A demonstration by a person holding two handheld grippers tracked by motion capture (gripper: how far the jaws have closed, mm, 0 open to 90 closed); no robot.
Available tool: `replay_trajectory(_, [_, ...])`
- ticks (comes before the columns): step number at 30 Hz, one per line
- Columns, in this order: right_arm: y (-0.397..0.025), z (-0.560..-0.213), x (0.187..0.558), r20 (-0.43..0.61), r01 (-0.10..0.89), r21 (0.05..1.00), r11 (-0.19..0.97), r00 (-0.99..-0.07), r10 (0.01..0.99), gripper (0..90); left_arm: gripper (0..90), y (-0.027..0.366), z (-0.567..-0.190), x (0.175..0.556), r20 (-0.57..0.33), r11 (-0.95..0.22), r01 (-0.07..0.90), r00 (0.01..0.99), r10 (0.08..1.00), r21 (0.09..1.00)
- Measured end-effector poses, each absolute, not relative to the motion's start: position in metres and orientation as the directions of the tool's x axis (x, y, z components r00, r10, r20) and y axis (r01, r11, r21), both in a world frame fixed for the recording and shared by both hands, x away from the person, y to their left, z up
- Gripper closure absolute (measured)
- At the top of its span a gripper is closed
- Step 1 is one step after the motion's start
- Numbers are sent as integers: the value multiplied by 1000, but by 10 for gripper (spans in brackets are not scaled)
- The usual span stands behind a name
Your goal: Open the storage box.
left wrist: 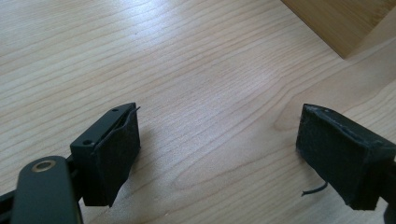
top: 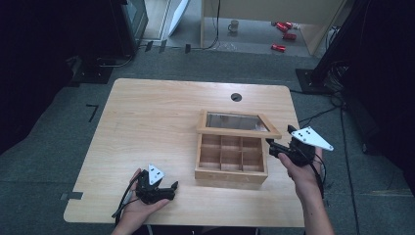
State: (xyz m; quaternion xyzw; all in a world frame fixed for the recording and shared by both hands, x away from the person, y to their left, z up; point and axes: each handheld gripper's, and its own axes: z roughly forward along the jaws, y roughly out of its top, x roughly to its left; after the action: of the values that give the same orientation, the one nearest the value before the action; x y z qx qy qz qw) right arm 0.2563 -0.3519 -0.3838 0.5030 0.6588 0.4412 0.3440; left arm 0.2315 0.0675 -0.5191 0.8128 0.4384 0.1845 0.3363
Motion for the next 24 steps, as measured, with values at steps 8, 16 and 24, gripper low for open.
replay_trajectory(8, [-351,-381,269,-6,319,941,115,-323,946,328,140,68,-519,232,8,-393,588,549,836,707])
replay_trajectory(16, [-353,-375,286,11,280,955,95,-355,935,415,140,68,-519,232,8,-392,586,550,835,709])
replay_trajectory(24, [-349,-368,302,-4,261,959,105,-361,932,448,141,68,-519,232,8,-394,586,552,834,708])
